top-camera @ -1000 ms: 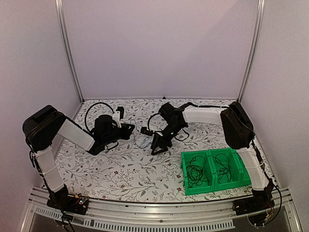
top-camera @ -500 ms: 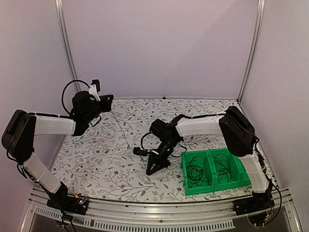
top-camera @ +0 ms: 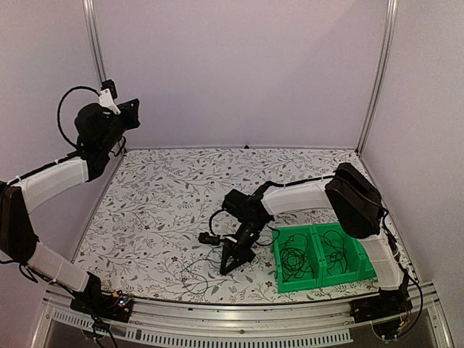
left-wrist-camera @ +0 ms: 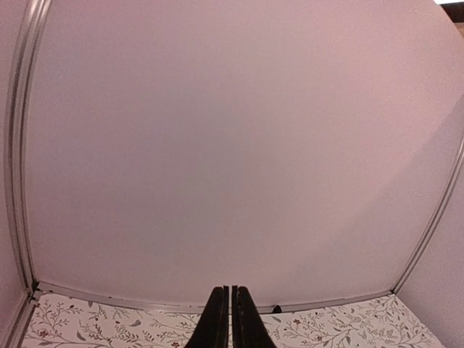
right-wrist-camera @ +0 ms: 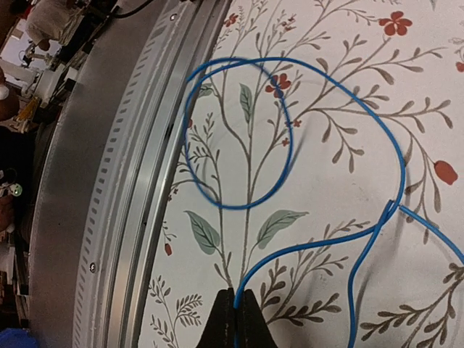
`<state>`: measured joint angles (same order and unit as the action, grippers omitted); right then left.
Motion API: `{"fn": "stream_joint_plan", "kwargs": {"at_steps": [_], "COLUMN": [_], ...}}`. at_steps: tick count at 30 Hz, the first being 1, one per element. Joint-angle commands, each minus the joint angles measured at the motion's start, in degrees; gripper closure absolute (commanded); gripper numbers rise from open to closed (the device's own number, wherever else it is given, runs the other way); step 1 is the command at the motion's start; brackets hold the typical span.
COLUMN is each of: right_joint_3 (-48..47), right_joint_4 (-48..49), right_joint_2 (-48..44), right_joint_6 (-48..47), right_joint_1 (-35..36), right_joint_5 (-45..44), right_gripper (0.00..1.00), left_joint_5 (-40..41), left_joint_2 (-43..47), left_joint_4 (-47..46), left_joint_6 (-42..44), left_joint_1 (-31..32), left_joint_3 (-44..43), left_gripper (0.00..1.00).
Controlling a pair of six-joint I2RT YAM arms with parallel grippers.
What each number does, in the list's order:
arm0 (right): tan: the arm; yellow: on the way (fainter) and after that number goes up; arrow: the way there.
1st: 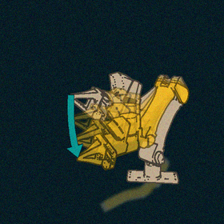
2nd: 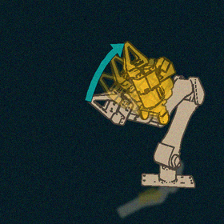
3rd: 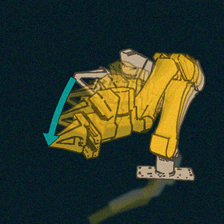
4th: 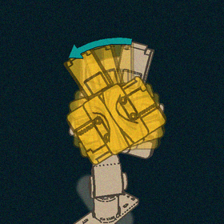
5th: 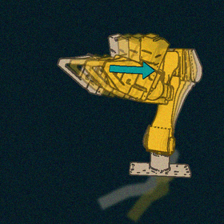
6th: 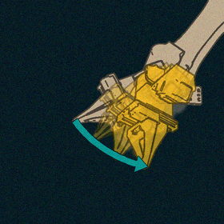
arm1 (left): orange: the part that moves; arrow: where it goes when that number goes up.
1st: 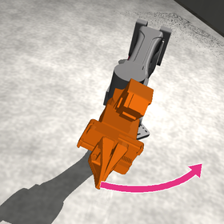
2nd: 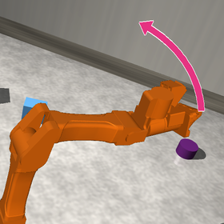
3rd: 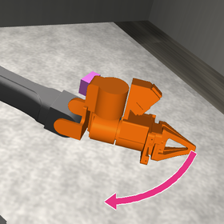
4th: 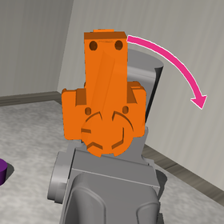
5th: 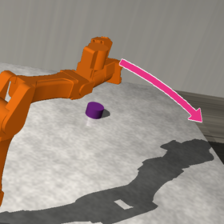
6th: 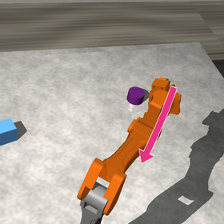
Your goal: Untangle the cables
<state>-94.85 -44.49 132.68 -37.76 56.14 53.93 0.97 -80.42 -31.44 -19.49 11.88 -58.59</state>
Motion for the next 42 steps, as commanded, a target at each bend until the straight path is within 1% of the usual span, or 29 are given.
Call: {"fn": "stream_joint_plan", "kwargs": {"at_steps": [1,3,4,5,8,11,13,16,19,22,25,28,31,36,42], "right_joint_3": [0.23,-0.04,-0.19,-0.47,-3.05,-6.08,-7.82,-11.68,-16.06,-18.56,-19.31,-19.48,-19.6,-19.58,-19.5], "right_joint_4": [2.09,1.83,1.66,1.31,-1.89,-5.41,-6.75,-9.55,-12.49,-13.97,-14.32,-14.16,-14.16,-14.3,-14.33], "right_joint_2": [-0.83,-2.69,-3.64,-4.99,-8.28,-9.75,-10.64,-10.56,-9.47,-8.47,-8.08,-8.23,-8.14,-8.23,-8.17], "right_joint_6": [3.09,3.17,3.05,2.83,1.68,0.35,0.11,0.64,1.47,3.01,4.34,5.7,6.7,6.99,7.11], "right_joint_1": [0.19,0.15,0.15,0.19,0.15,-0.02,-0.26,-1.44,-3.05,-4.51,-5.27,-5.68,-5.78,-5.81,-5.84], "right_joint_5": [-3.47,-4.96,-5.68,-6.33,-7.7,-8.54,-9.31,-8.48,-5.76,-2.14,0.27,2.27,2.67,3.21,3.93], "right_gripper": [1.0,1.0,1.0,1.0,1.0,1.0,1.0,1.0,1.0,1.0,1.0,1.0,1.0,1.0,1.0], "left_joint_5": [-4.08,-8.2,-9.01,-8.93,-5.44,-3.93,-2.79,-1.27,0.77,2.59,5.16,8.41,12.76,18.69,20.08], "left_joint_2": [2.82,4.34,5.61,7.27,12.96,17.75,20.71,25.74,30.5,33.02,31.22,26.72,21.86,16.61,14.58], "left_joint_4": [5.64,8.09,8.74,8.72,8.59,9.26,10.33,9.89,7.52,5.47,4.64,3.53,0.37,-4.44,-7.19], "left_joint_6": [0.25,-1.53,-2.26,-2.55,-2.57,-0.64,1.38,6.19,10.92,15.81,20.66,25.63,29.38,31.75,32.05], "left_joint_1": [-0.73,-0.37,0.53,1.61,6.62,12.52,17.21,24.98,31.23,36.38,41.19,45.4,48.54,49.43,49.42], "left_joint_3": [-1.08,1.15,3.18,6.08,14.9,21.42,24.48,29.3,34.64,38.63,39.23,38.35,37.41,36.23,35.62], "left_gripper": [1.0,1.0,0.97,0.92,0.76,0.65,0.62,0.6,0.57,0.53,0.52,0.51,0.48,0.49,0.51]}}
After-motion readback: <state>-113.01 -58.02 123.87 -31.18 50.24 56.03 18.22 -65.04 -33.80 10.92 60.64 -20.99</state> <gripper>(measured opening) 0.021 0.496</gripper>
